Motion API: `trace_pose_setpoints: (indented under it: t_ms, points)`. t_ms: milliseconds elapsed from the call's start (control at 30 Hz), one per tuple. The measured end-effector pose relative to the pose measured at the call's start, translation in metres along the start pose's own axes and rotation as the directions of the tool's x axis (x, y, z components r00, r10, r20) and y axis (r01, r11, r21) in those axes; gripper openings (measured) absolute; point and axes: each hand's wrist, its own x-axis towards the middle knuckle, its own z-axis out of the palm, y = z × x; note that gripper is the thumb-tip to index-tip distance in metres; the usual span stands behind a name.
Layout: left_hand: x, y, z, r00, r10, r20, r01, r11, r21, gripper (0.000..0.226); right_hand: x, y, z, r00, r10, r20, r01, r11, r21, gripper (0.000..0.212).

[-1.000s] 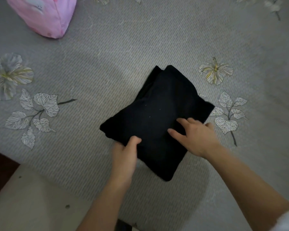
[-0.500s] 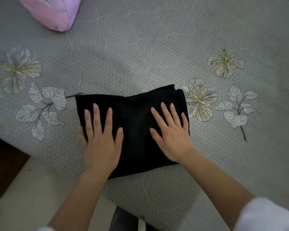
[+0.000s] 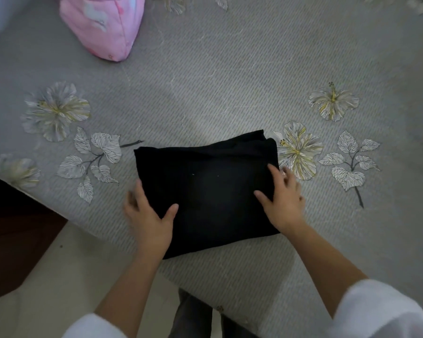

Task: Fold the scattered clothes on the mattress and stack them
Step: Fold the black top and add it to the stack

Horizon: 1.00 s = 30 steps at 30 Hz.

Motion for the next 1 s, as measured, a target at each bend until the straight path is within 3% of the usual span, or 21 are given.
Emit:
trace_pose_setpoints:
  t_ms: [67,133,200,267,433,533,733,1000]
  points:
    - [-0.004,-0.001,-0.009,0.989,-0.136,0.065,0.143,0.982,-0.12,0.1,-0.005,-0.006,-0.005,0.977,0.212,-0.007,-0.202,0.938,0.282,0.077]
    - [-0.004,0.002,-0.021,0.957,-0.23,0.177,0.274,0.919,-0.284,0.085,-0.01,-0.012,-0.013,0.935,0.333,0.124,-0.346,0.781,0.519,0.073]
    - [-0.006,0.009,-0.035,0.888,-0.295,0.353,0.427,0.816,-0.39,0.059,-0.018,-0.017,-0.026,0.895,0.362,0.262,-0.442,0.632,0.637,0.056]
    - [-0.012,0.021,-0.052,0.847,-0.266,0.461,0.462,0.797,-0.388,0.042,-0.027,-0.021,-0.041,0.882,0.335,0.33,-0.469,0.575,0.67,0.036]
    - [-0.034,0.065,-0.082,0.866,-0.18,0.467,0.389,0.829,-0.401,0.017,-0.073,-0.01,-0.077,0.908,0.264,0.325,-0.418,0.544,0.728,0.025]
    - [-0.055,0.091,-0.094,0.837,-0.118,0.535,0.347,0.87,-0.35,0.014,-0.113,0.011,-0.098,0.915,0.293,0.277,-0.394,0.503,0.769,0.022]
    - [-0.12,0.155,-0.087,0.734,0.064,0.676,0.165,0.949,-0.269,0.016,-0.202,0.082,-0.147,0.885,0.42,0.199,-0.38,0.409,0.829,0.029]
    - [-0.276,0.233,-0.013,0.521,0.252,0.815,-0.097,0.967,-0.237,0.02,-0.355,0.226,-0.199,0.825,0.563,0.056,-0.252,0.278,0.927,0.026]
